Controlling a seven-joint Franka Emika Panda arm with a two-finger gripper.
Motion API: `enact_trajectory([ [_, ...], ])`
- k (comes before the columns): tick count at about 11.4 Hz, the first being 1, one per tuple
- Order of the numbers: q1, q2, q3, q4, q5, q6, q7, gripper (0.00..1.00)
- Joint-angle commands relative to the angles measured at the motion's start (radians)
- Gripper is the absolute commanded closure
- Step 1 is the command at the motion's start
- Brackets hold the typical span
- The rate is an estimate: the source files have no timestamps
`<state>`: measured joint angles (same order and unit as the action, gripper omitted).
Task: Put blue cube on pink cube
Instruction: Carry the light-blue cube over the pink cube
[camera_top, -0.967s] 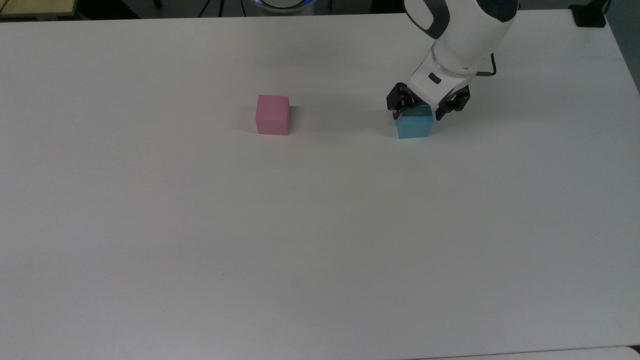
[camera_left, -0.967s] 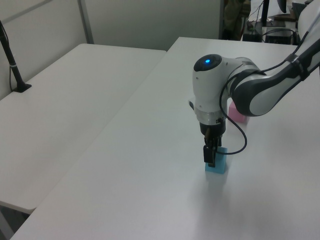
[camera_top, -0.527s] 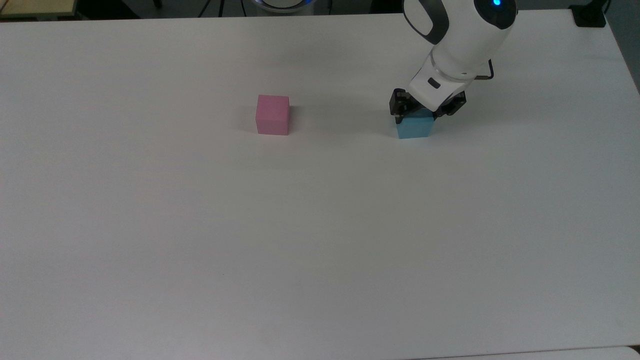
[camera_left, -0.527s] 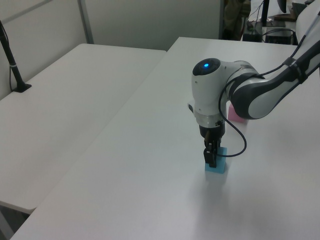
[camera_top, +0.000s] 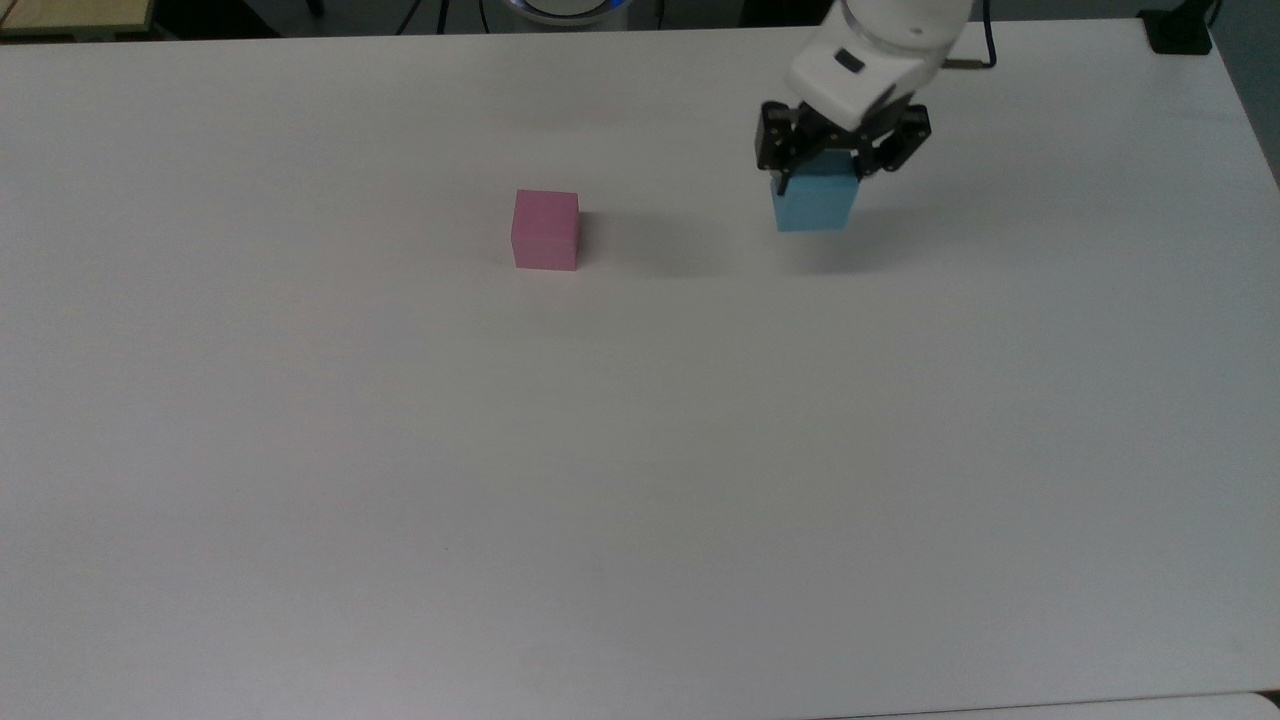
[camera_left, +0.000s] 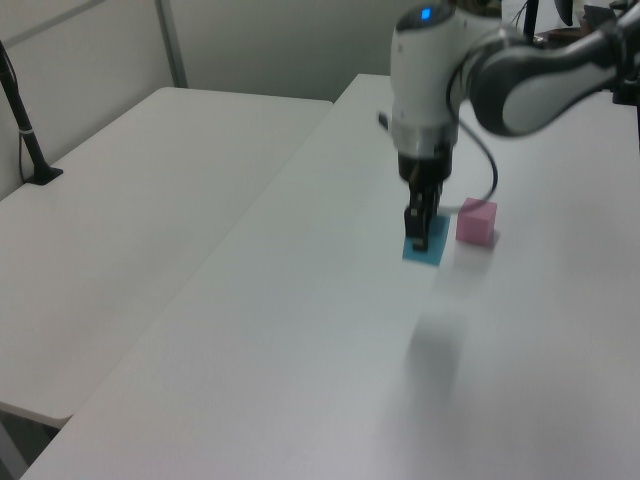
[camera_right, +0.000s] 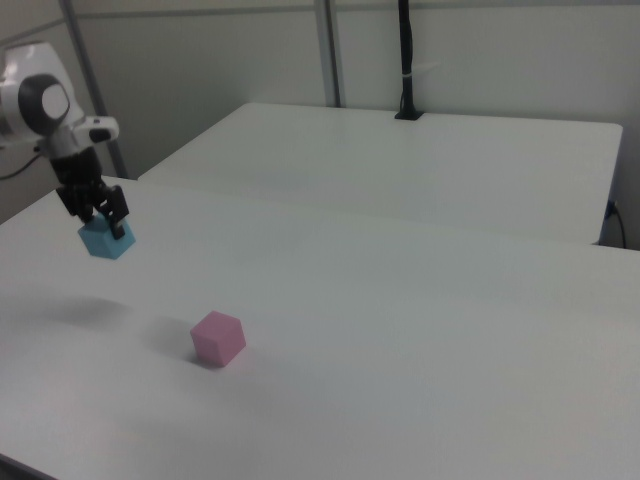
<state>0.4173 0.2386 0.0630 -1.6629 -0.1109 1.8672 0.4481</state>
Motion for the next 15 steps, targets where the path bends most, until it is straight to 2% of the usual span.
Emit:
enact_trajectory([
  [1, -0.081, -0.073, -0.050, 0.026, 0.036, -0.113, -0.135, 0.66],
  [5, -0.077, -0.079, -0.260, 0.022, 0.043, -0.172, -0.310, 0.66],
  [9, -0.061, -0.082, -0.386, -0.075, 0.045, -0.125, -0.457, 0.66],
  [11, 0.039, -0.122, -0.506, -0.188, 0.045, -0.012, -0.488, 0.65],
  [13, 0.051, -0.166, -0.516, -0.294, 0.043, 0.099, -0.488, 0.65],
  [15, 0.041, -0.182, -0.506, -0.357, 0.040, 0.150, -0.486, 0.65],
])
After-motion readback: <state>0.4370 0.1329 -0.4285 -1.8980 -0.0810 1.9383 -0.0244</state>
